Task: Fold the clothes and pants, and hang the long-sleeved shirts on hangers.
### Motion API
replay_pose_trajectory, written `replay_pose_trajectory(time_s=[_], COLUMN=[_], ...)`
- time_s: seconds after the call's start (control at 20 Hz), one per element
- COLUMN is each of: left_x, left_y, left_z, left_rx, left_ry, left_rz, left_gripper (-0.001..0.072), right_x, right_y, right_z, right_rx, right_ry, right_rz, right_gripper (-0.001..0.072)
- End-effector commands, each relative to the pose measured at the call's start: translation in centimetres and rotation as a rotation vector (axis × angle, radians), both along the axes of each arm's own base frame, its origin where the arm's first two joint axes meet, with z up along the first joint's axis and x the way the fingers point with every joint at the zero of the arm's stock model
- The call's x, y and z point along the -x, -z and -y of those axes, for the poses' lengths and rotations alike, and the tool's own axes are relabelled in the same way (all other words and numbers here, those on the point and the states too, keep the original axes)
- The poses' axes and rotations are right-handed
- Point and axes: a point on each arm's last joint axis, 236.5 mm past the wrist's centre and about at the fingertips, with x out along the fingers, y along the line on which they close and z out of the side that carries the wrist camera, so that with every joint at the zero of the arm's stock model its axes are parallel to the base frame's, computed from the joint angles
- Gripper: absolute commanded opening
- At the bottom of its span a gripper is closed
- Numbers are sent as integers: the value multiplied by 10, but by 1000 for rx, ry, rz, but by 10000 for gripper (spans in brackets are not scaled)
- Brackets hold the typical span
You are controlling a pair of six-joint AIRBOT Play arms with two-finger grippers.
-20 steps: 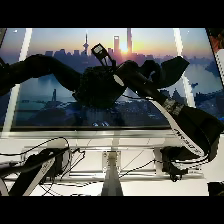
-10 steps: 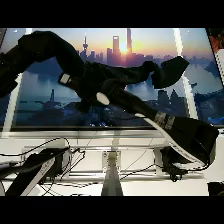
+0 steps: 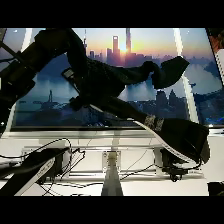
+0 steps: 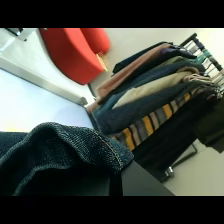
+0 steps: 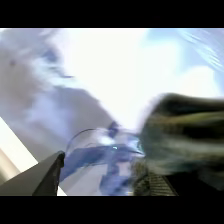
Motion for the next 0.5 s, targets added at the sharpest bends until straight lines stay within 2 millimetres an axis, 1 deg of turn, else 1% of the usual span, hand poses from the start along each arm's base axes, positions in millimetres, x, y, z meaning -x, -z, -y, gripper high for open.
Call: replay_pose_trajectory(time_s=[0.0,0.05,0.1,0.15,0.2,0.35,0.45], left_x=[2,2,2,2,1,-8,-18], left_y=[-2,-2,-2,-1,0,8,12], left_z=[7,7,7,7,6,-6,-21], left_rx=[9,9,8,0,-14,-127,-225], left_ry=[-2,-3,-4,-5,-7,-78,-158], left_rz=[3,3,3,5,9,47,90], left_gripper=[27,27,28,27,28,28,27], right_x=[-44,-56,-66,-73,-77,-81,-83], right_y=[11,12,11,10,7,-7,-21], right_z=[48,62,72,79,85,104,116], right_rx=[-7,-19,-40,-53,-55,0,50], right_ry=[251,314,361,384,398,385,334], right_rz=[-82,-107,-126,-133,-135,-89,-42], right_gripper=[473,337,237,126,31,28,27])
